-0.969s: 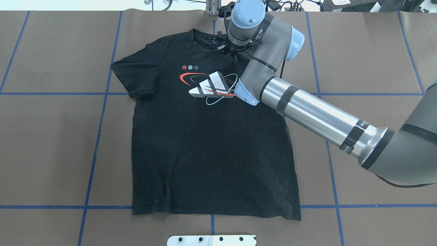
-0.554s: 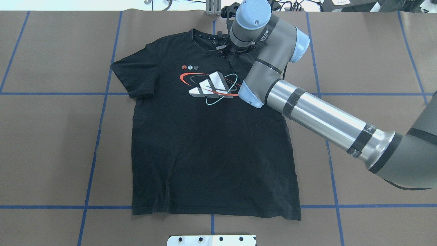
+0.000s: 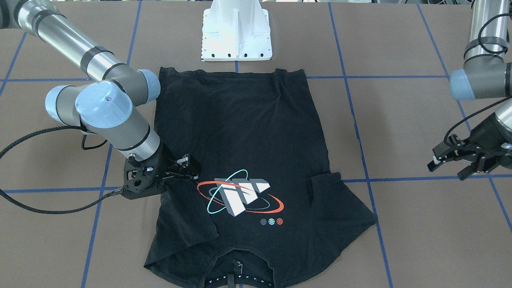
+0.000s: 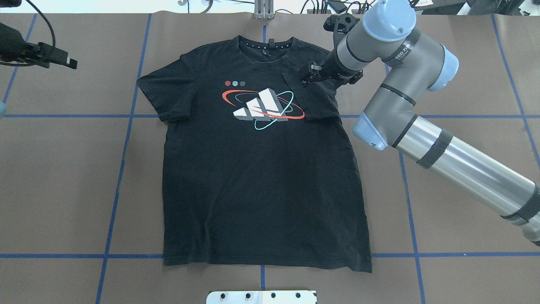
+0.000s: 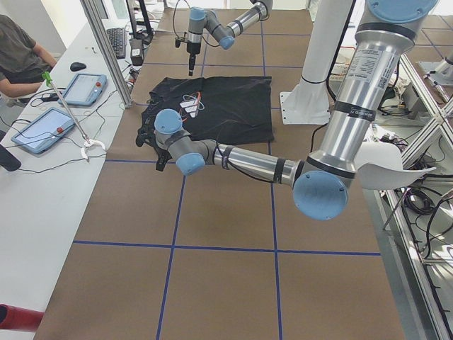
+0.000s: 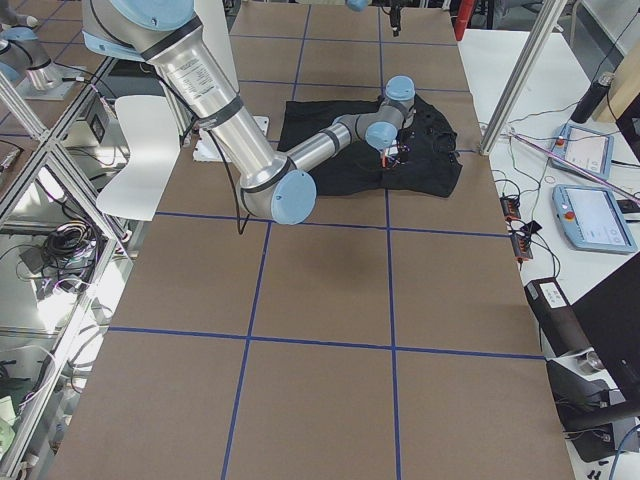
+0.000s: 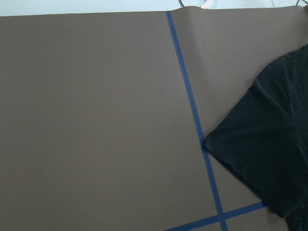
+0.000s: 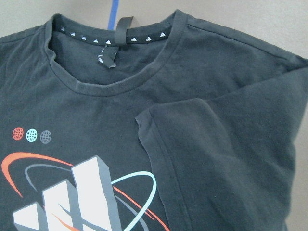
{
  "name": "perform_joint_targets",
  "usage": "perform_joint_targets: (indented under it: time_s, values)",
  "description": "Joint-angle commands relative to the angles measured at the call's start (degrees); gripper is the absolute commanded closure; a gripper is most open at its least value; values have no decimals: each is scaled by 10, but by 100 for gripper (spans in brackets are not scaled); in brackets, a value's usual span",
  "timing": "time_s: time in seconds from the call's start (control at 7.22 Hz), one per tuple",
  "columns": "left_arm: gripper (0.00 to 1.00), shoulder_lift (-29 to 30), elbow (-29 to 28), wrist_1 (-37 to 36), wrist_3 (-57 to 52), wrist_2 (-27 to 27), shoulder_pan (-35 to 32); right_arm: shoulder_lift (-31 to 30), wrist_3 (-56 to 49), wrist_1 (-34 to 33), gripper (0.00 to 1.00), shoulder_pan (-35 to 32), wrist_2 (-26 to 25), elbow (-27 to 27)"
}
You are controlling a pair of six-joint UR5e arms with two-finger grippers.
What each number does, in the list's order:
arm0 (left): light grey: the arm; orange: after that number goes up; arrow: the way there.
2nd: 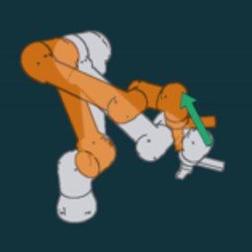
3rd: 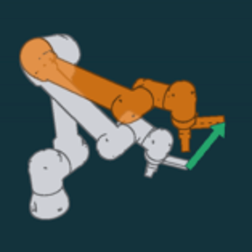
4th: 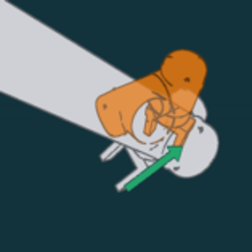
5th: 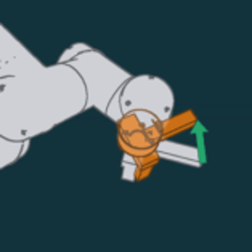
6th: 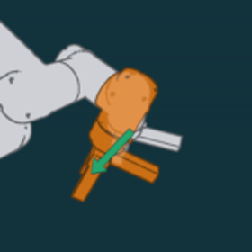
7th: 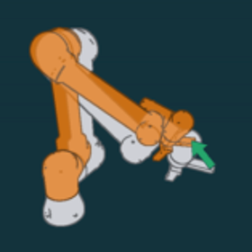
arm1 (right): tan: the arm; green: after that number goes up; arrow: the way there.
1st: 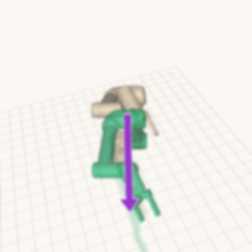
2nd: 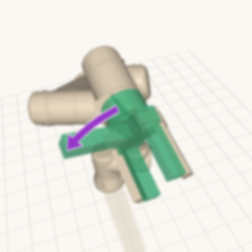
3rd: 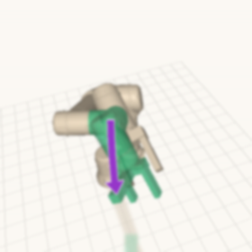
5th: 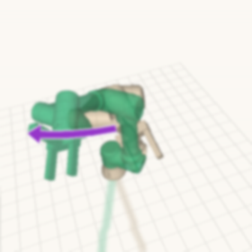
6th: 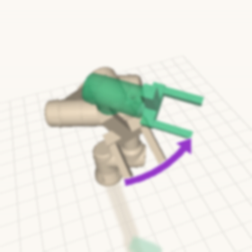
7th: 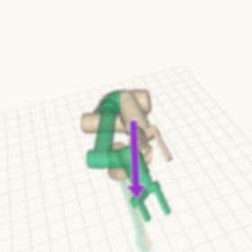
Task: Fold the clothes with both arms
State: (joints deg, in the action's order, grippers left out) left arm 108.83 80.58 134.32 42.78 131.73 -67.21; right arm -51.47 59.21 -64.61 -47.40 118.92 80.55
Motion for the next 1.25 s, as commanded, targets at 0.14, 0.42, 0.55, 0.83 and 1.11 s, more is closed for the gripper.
perform_joint_targets:
  time_s: [0.14,0.42,0.55,0.83,1.11]
  values:
    - [1,86,-130,93,59,-105,80,-71,0,-43,0,-4,18,119]
    - [9,101,-154,112,87,-144,108,-73,0,-70,0,-3,18,141]
    - [11,116,-170,115,94,-161,119,-74,0,-71,0,-4,24,144]
    - [15,132,-201,115,93,-167,121,-76,0,-71,0,-4,25,145]
    - [17,146,-237,137,93,-180,121,-76,0,-70,0,-3,25,144]
